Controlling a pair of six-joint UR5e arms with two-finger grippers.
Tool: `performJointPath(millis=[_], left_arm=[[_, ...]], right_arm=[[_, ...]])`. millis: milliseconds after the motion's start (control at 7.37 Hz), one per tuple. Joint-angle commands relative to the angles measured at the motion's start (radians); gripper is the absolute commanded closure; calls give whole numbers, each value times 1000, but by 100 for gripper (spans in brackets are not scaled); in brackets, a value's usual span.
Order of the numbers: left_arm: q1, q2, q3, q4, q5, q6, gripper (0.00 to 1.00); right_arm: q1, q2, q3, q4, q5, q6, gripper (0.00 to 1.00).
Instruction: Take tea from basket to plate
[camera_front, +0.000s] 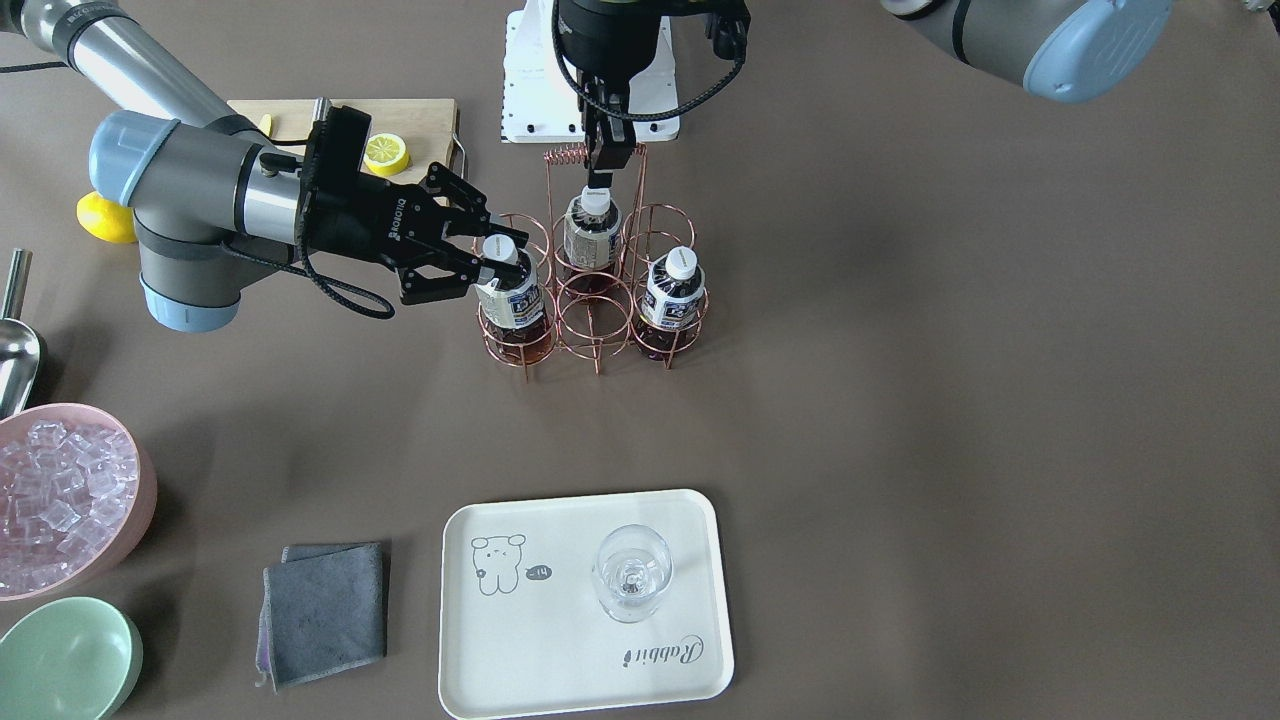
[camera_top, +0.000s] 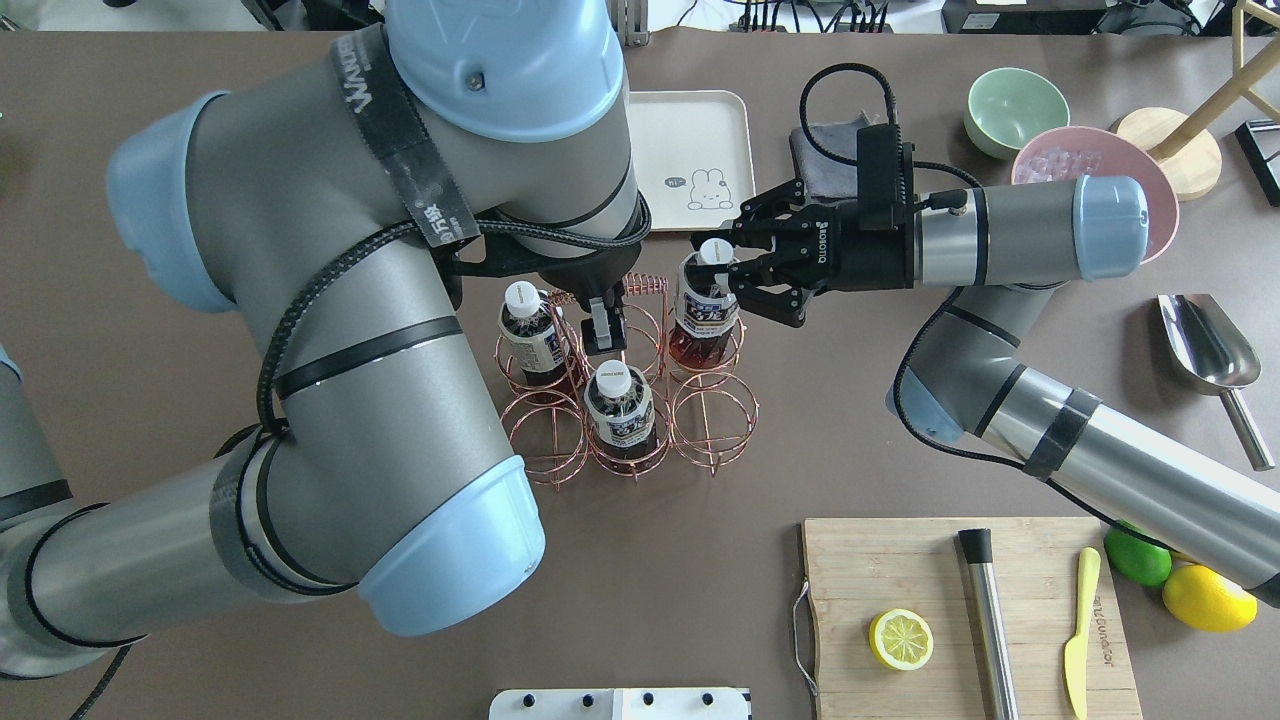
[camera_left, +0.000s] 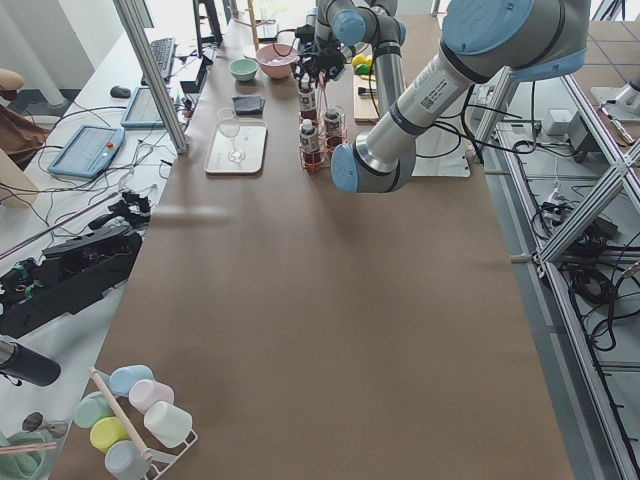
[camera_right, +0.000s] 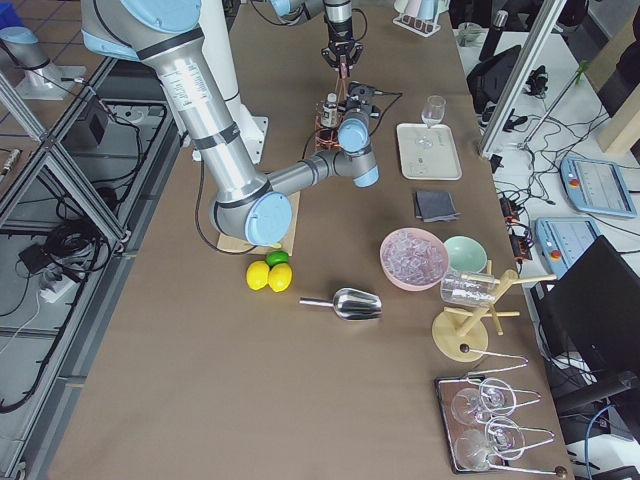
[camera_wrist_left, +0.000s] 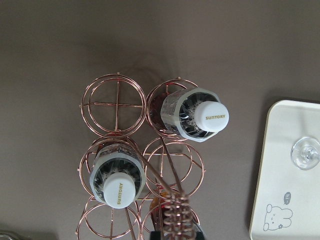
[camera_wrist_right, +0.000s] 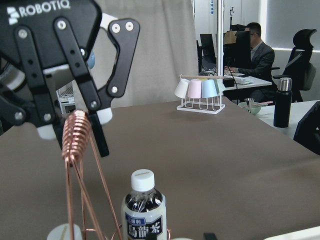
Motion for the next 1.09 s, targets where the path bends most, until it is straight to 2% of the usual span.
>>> performJointPath(millis=[0, 271, 543, 814, 950], left_arm=[[1, 2, 2, 0, 0, 0, 100], [1, 0, 2, 0, 0, 0, 100], [1, 0, 2, 0, 2, -5, 100], [2, 2, 2, 0, 2, -5, 100], [2, 2, 0, 0, 0, -5, 100]], right_arm=[[76, 3, 137, -119, 28, 73, 100], [163, 43, 225, -225, 107, 114, 100], [215, 72, 242, -273, 119, 130, 100], [231, 78, 204, -308, 84, 112, 100], [232, 85, 154, -310, 36, 92, 100]])
